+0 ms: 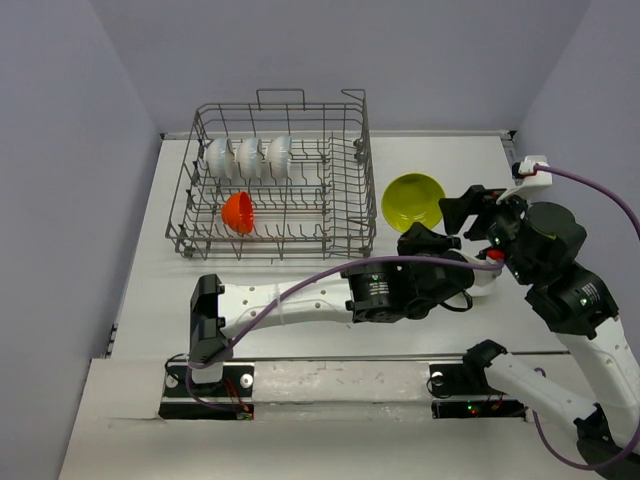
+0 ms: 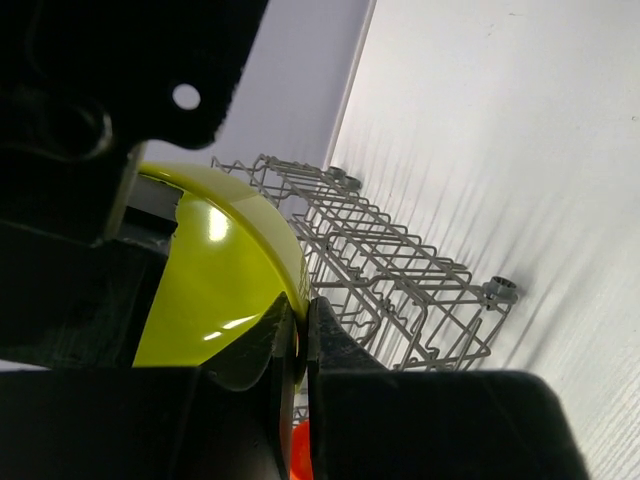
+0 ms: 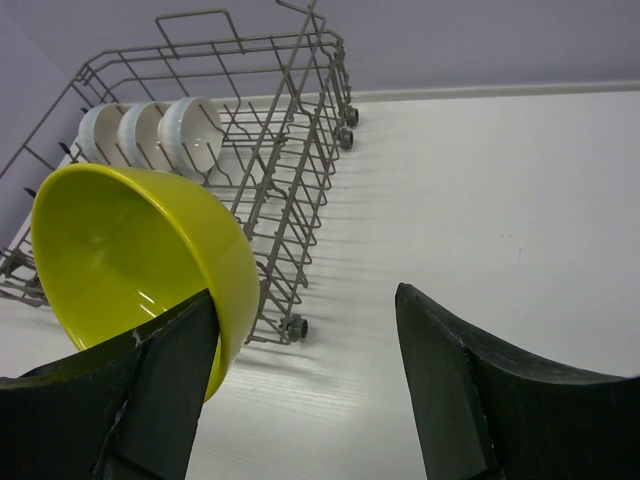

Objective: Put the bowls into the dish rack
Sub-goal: Pass from the right arm to the left

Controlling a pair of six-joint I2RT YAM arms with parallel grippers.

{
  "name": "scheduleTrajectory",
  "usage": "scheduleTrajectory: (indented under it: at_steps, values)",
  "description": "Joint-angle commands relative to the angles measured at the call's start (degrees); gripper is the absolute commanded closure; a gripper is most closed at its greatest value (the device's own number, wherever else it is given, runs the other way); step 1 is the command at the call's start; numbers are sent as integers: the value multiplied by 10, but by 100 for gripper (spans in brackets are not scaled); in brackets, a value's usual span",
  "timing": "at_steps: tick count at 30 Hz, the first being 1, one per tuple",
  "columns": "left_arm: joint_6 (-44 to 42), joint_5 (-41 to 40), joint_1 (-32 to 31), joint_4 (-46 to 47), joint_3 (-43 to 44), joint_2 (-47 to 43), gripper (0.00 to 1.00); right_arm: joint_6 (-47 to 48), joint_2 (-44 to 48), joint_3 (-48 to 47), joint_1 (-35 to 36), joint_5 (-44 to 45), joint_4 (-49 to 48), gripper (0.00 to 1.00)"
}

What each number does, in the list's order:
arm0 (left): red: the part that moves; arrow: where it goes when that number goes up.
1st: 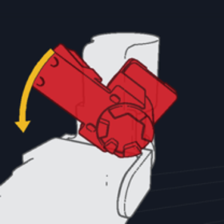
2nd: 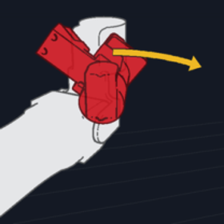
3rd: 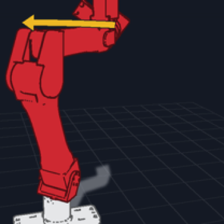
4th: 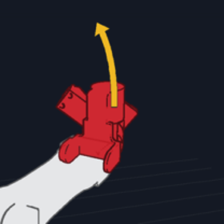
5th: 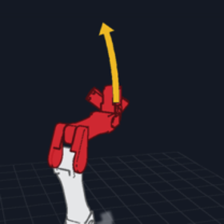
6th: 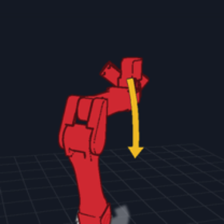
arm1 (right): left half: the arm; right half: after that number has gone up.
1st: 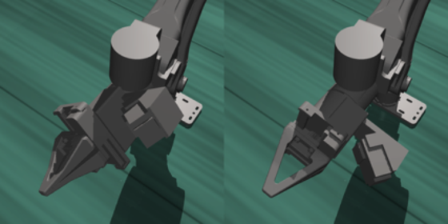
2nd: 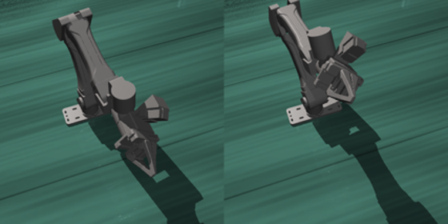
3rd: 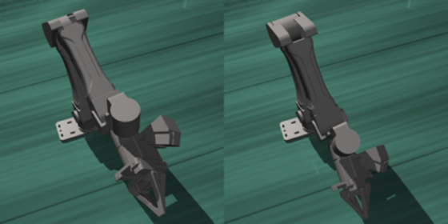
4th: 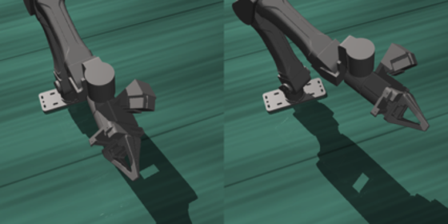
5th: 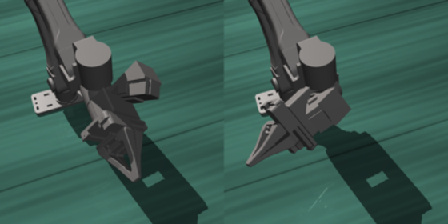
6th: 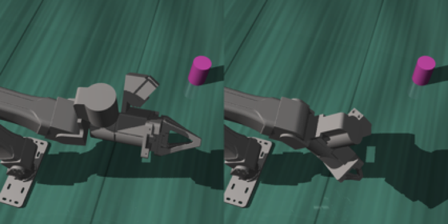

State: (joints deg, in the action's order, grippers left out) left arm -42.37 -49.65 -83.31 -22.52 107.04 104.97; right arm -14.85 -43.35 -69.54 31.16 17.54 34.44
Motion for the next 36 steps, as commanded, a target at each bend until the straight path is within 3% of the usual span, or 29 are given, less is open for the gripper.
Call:
scheduleTrajectory:
  at_steps: [1, 18, 36]
  values:
    - [4, -39, 17, 61, 18, 23, 100, 2, 6, 8, 9, 28, 5, 24]
    - [-13, -1, 17, 121, -37, 27, 100, -47, 20, 61, 9, 65, 13, 23]
    - [-40, 71, 35, 189, -55, 88, 100, -162, 41, 182, 9, 192, 13, 23]
